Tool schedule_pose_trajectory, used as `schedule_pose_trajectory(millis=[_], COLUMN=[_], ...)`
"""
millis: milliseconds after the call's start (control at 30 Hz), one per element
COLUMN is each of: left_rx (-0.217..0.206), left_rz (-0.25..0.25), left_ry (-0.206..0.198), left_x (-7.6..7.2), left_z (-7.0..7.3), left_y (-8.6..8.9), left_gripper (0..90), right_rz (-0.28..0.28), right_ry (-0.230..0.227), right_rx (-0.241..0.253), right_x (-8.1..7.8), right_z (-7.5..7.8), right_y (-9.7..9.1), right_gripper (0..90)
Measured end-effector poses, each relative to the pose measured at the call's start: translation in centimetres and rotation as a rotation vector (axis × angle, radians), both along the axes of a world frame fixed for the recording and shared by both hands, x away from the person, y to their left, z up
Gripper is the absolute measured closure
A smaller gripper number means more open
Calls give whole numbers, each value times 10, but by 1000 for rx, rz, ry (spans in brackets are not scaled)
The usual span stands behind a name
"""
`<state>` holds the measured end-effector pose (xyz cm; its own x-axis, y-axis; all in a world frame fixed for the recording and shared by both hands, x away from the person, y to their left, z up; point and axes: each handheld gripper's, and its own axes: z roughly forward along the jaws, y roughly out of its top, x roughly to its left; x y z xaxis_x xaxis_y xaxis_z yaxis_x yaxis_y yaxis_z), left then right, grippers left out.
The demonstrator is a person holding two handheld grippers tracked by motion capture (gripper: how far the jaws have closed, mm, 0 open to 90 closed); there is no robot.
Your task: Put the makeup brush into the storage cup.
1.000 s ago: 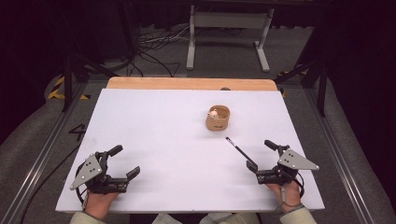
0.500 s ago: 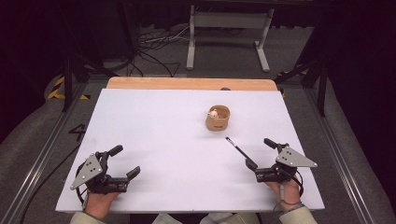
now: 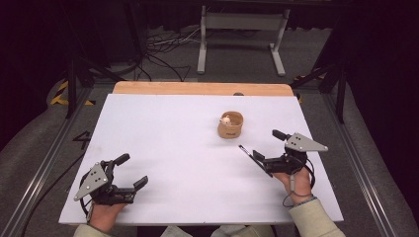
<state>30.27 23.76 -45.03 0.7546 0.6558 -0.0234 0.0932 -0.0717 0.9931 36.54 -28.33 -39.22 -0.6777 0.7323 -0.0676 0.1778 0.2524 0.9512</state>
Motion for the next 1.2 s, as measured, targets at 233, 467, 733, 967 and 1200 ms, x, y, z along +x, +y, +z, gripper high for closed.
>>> schedule_pose_trajectory(millis=[233, 467, 733, 967, 1200], left_rx=[7, 6, 8, 10, 9], left_rz=[-6, -14, -18, -18, -21], left_ry=[4, 10, 18, 16, 27], left_x=[0, 1, 0, 1, 1], left_z=[0, -1, -1, -1, -2], left_y=[-1, -1, -1, -1, -2], left_gripper=[48, 61, 66, 67, 66], right_rz=[-1, 3, 13, 22, 38], right_ry=[16, 33, 173, 258, 384], right_rx=[-29, -78, -249, -379, -476], right_x=[12, 20, 36, 49, 61], right_z=[4, 16, 34, 39, 43], right_y=[6, 11, 17, 26, 31], right_gripper=[0, 0, 0, 10, 27])
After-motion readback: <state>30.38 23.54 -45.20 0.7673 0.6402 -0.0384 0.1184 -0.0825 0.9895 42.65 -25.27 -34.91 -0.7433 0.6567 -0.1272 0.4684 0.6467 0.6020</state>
